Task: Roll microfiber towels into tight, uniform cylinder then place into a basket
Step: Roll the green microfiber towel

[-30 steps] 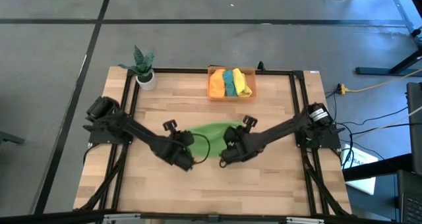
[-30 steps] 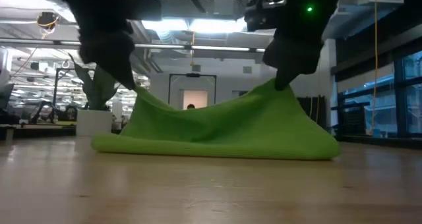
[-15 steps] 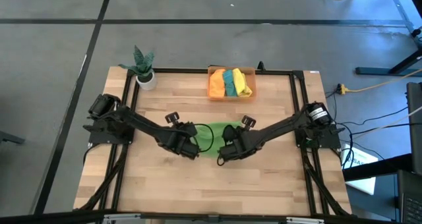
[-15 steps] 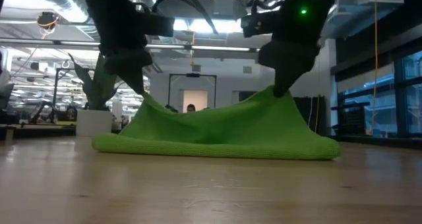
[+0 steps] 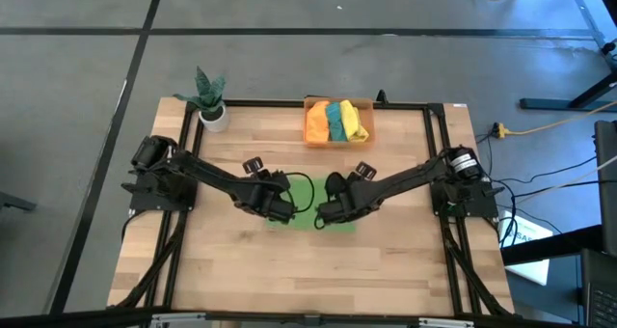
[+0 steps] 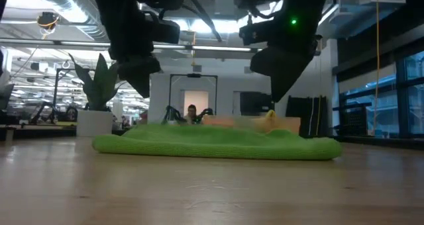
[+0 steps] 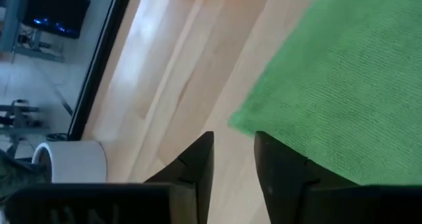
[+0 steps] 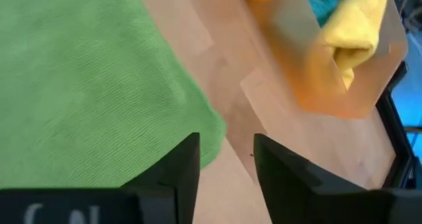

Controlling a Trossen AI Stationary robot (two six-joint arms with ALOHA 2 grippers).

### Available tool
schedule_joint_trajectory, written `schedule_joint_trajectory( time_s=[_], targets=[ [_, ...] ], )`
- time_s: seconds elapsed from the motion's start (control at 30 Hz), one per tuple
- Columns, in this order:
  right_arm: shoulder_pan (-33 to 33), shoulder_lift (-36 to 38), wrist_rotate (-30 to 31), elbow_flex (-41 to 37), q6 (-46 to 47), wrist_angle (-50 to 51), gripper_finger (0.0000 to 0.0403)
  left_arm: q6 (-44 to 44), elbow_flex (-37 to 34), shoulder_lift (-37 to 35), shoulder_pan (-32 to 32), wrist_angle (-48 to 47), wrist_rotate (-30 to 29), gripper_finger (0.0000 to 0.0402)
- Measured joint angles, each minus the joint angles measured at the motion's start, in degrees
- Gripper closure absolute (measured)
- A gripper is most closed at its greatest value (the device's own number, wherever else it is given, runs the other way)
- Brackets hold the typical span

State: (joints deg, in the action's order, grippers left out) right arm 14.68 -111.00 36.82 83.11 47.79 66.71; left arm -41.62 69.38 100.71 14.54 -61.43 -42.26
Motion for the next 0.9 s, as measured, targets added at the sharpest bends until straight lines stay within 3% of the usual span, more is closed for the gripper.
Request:
schedule_joint_trajectory(
  time_s=[0.27, 0.53, 0.9],
  targets=[
    [-0.5, 0.0, -1.1, 0.0, 2.7, 0.4, 0.0252, -1.4, 0.0, 0.0, 5.6, 0.0, 0.2, 0.0304],
    [3.9, 0.0, -10.9, 0.0, 1.6, -2.5, 0.0251, -2.0, 0.0, 0.0, 13.5, 0.7, 1.6, 0.0304],
    [9.3, 0.0, -11.8, 0.0, -0.9, -11.8, 0.0251, -2.9, -4.0, 0.2, 16.4, 10.1, 0.8, 0.0304]
  ],
)
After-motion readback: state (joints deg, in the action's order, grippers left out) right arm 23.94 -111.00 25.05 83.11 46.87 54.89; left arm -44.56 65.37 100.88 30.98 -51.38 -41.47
